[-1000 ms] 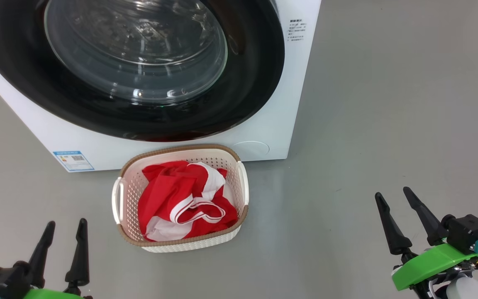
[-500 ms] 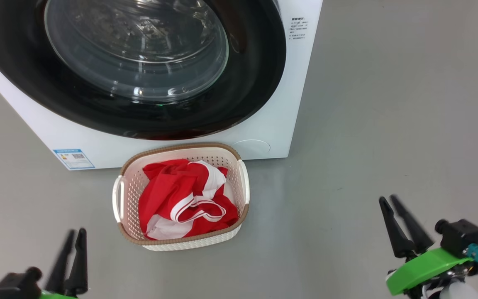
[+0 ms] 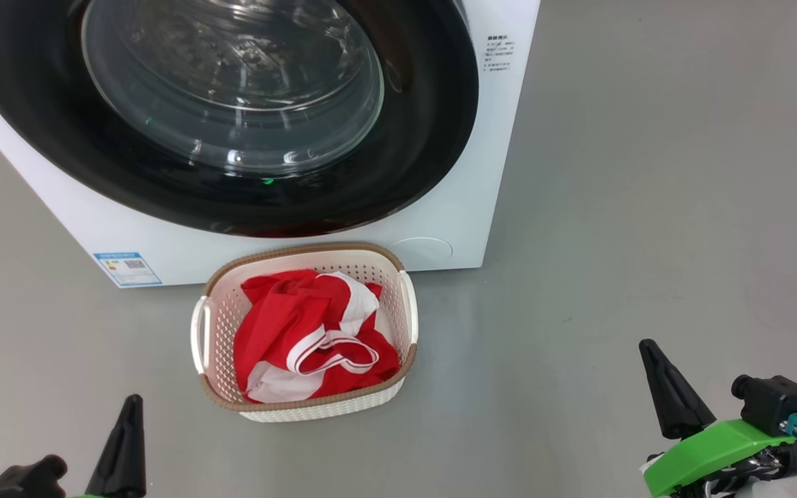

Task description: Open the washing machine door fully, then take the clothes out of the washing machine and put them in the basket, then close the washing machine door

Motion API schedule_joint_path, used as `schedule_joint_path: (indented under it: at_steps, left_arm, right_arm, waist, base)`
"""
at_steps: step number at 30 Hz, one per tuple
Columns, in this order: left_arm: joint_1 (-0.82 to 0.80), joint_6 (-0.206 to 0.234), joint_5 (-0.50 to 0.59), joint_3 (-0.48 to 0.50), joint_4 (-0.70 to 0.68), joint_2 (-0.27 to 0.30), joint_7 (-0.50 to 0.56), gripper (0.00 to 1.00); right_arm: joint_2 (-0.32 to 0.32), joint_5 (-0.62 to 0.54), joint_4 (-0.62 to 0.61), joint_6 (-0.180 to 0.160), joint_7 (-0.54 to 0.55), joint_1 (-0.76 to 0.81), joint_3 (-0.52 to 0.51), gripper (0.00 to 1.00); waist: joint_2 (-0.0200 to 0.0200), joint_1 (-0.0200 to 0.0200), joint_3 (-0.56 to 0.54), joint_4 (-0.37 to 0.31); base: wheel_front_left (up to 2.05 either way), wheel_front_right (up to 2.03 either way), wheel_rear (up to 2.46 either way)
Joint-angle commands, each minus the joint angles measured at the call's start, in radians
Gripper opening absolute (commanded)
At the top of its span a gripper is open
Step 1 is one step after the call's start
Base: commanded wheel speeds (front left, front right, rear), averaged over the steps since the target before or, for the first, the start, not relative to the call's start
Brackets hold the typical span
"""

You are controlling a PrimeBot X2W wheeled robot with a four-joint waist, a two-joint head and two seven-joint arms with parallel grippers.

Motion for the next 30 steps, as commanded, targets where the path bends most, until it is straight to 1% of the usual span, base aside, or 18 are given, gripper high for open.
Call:
schedule_joint_path:
  at_steps: [1,30]
  left_arm:
    - [-0.021,0.0,-0.027,0.016,-0.018,0.013,0.005,0.0]
    - [-0.038,-0.001,-0.308,0.053,-0.018,-0.011,0.083,0.0]
  right_arm:
    - [-0.008,0.029,-0.025,0.0,0.004,-0.013,-0.008,0.0]
    - [0.022,0.322,-0.038,-0.001,0.082,-0.007,-0.046,0.0]
  waist:
    - [-0.0001,-0.0001,-0.002,0.001]
    - [-0.0001,-0.0001,-0.031,0.01]
  base:
    - [0.0,0.0,0.0]
    - [0.0,0.0,0.0]
